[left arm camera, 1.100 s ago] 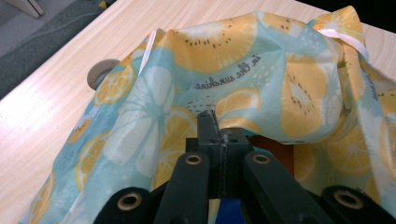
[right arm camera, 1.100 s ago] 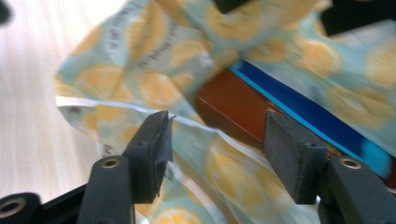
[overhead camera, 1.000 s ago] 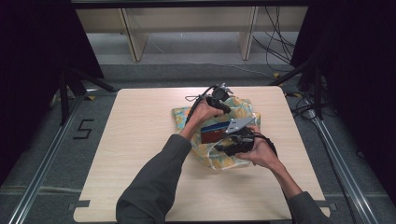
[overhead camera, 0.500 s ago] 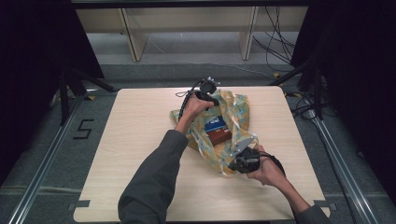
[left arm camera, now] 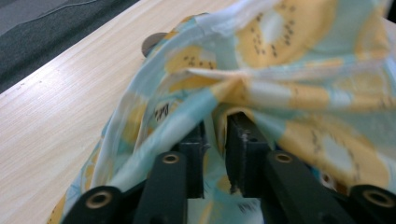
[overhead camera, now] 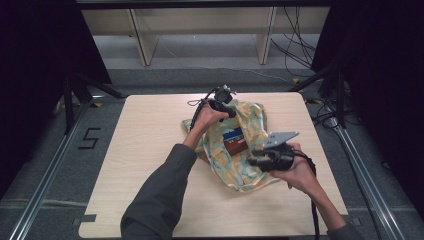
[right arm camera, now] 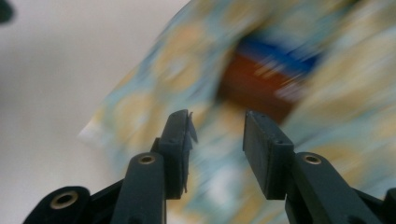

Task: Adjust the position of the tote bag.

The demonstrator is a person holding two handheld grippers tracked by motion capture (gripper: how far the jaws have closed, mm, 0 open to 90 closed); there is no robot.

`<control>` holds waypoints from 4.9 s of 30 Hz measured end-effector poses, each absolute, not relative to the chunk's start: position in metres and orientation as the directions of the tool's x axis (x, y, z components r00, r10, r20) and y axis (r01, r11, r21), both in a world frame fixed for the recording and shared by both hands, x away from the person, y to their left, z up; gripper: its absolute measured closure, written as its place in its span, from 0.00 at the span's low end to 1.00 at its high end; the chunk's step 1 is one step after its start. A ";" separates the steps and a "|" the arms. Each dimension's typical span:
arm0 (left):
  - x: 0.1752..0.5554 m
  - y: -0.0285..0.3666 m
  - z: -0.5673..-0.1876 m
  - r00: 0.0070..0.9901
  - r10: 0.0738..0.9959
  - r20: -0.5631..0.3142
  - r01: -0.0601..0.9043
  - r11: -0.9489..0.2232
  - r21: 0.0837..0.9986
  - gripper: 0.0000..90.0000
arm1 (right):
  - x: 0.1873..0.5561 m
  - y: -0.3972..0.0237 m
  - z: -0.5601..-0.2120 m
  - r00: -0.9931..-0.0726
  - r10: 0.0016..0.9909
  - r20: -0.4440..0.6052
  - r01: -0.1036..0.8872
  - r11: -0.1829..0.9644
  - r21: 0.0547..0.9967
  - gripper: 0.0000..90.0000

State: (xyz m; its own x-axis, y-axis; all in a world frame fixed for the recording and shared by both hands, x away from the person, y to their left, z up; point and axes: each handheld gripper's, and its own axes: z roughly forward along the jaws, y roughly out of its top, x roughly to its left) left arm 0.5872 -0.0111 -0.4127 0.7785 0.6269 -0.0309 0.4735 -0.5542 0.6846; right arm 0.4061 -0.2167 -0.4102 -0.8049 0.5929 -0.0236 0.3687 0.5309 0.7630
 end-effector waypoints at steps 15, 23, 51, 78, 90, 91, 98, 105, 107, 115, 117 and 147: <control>0.514 0.034 -0.406 0.716 0.689 0.113 0.491 -0.612 0.620 0.38 | 0.482 -0.185 -0.458 -0.579 0.772 -0.261 0.461 0.574 0.676 0.64; 0.520 0.063 -0.443 0.721 0.693 -0.001 0.561 -0.582 0.589 0.71 | 0.497 -0.207 -0.449 -0.551 0.765 -0.333 0.404 0.594 0.696 1.00; 0.564 0.129 -0.459 0.530 0.847 -0.033 0.645 -0.378 0.665 0.93 | 0.541 -0.258 -0.445 -0.469 0.877 -0.106 0.580 0.396 0.711 0.88; 0.520 0.029 -0.435 0.804 0.594 -0.019 0.477 -0.625 0.618 0.69 | 0.499 -0.191 -0.426 -0.726 0.684 -0.075 0.425 0.532 0.732 0.80; 0.470 0.044 -0.465 0.876 0.477 -0.067 0.429 -0.708 0.561 0.98 | 0.576 -0.161 -0.433 -0.670 0.705 -0.232 0.490 0.654 0.576 1.00; 0.466 0.044 -0.469 0.882 0.466 -0.074 0.424 -0.713 0.559 0.97 | 0.582 -0.160 -0.431 -0.628 0.740 -0.239 0.521 0.629 0.578 1.00; 0.450 0.050 -0.477 0.885 0.461 -0.072 0.409 -0.692 0.595 0.93 | 0.607 -0.160 -0.440 -0.611 0.757 -0.232 0.575 0.626 0.526 1.00; 0.472 0.054 -0.419 0.833 0.551 -0.043 0.386 -0.524 0.759 0.87 | 0.592 -0.170 -0.422 -0.629 0.754 -0.191 0.521 0.591 0.616 0.99; 0.482 0.054 -0.412 0.806 0.591 -0.040 0.402 -0.495 0.771 0.86 | 0.582 -0.174 -0.413 -0.628 0.761 -0.163 0.518 0.564 0.643 0.98; 0.522 0.052 -0.417 0.737 0.675 -0.022 0.475 -0.494 0.728 0.84 | 0.538 -0.186 -0.411 -0.718 0.693 -0.068 0.494 0.576 0.651 0.96; 0.528 0.053 -0.421 0.727 0.686 -0.022 0.490 -0.497 0.716 0.84 | 0.534 -0.187 -0.422 -0.737 0.670 -0.088 0.487 0.618 0.618 0.96; 0.487 0.067 -0.402 0.775 0.631 -0.002 0.383 -0.467 0.797 0.80 | 0.562 -0.226 -0.418 -0.579 0.815 -0.025 0.578 0.431 0.693 0.96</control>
State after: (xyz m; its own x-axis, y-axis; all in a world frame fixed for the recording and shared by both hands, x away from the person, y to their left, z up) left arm 0.4873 0.0669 -0.4020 0.7754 0.6315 -0.0025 0.3830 -0.4671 0.7969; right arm 0.5617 -0.2260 -0.4184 -0.5790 0.8150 -0.0245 0.5780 0.4315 0.6927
